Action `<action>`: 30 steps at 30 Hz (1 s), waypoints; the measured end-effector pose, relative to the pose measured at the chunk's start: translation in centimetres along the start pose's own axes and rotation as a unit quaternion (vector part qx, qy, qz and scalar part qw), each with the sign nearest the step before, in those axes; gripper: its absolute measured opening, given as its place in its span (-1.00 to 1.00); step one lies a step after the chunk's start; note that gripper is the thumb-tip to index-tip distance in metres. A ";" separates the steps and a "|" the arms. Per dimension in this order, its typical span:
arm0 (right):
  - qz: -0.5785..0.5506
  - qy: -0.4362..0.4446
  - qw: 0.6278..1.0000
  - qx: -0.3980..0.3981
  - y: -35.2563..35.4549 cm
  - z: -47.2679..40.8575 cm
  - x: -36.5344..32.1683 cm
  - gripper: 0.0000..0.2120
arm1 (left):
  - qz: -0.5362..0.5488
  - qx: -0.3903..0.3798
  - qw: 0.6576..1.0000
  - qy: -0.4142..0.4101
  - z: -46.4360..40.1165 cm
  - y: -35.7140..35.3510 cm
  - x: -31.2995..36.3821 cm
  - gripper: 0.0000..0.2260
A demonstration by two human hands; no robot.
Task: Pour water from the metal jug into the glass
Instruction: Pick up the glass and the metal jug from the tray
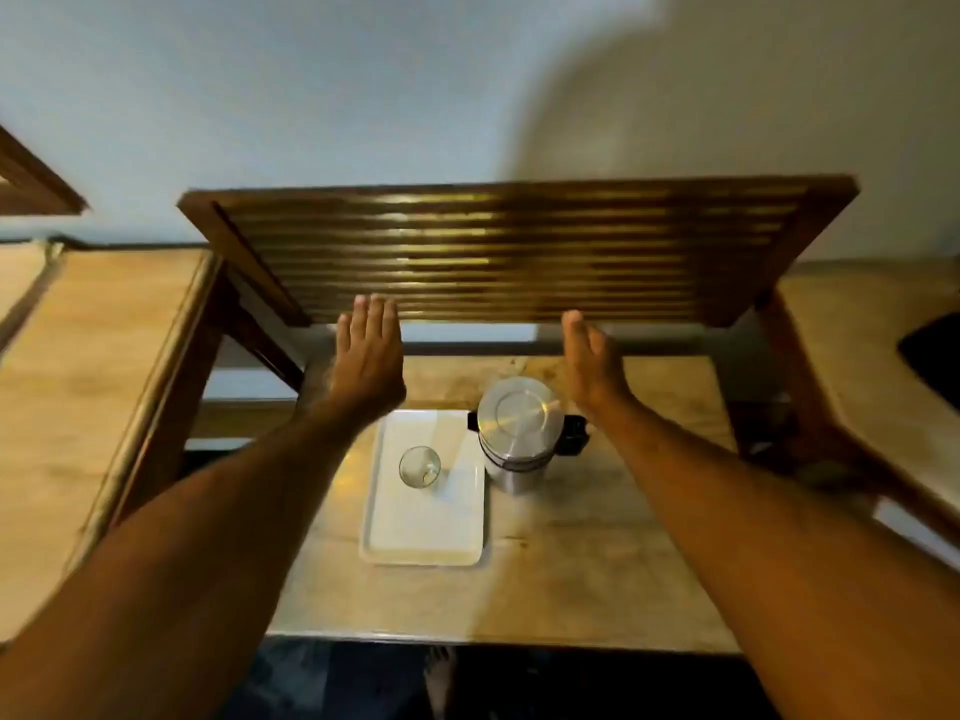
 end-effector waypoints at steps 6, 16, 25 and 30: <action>-0.086 -0.151 0.983 0.058 -1.3 -1.2 14.6 -0.60 | 0.023 -0.203 0.972 0.116 9.0 -14.9 -3.9 -0.08; -0.219 -0.126 0.964 0.085 -4.0 -3.3 18.4 -0.56 | 0.476 -0.034 0.826 0.298 12.0 -22.1 -1.5 -0.24; -0.114 -0.008 0.993 0.028 -4.8 -3.2 15.3 -0.65 | 0.496 0.002 0.805 0.325 10.0 -18.3 -0.9 -0.45; -0.086 0.044 0.995 0.023 -2.5 -1.1 9.5 -0.70 | 0.405 0.004 0.891 0.204 8.0 -8.9 -0.3 -0.50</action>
Point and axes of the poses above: each hand's wrist, its own z-axis away from the middle knuckle, its own y-axis out of the back of the hand, x = y × z, the point moved 2 cm from there along -z, towards the middle knuckle, and after that the axes turned 6 degrees about -y, right-handed, at the moved point
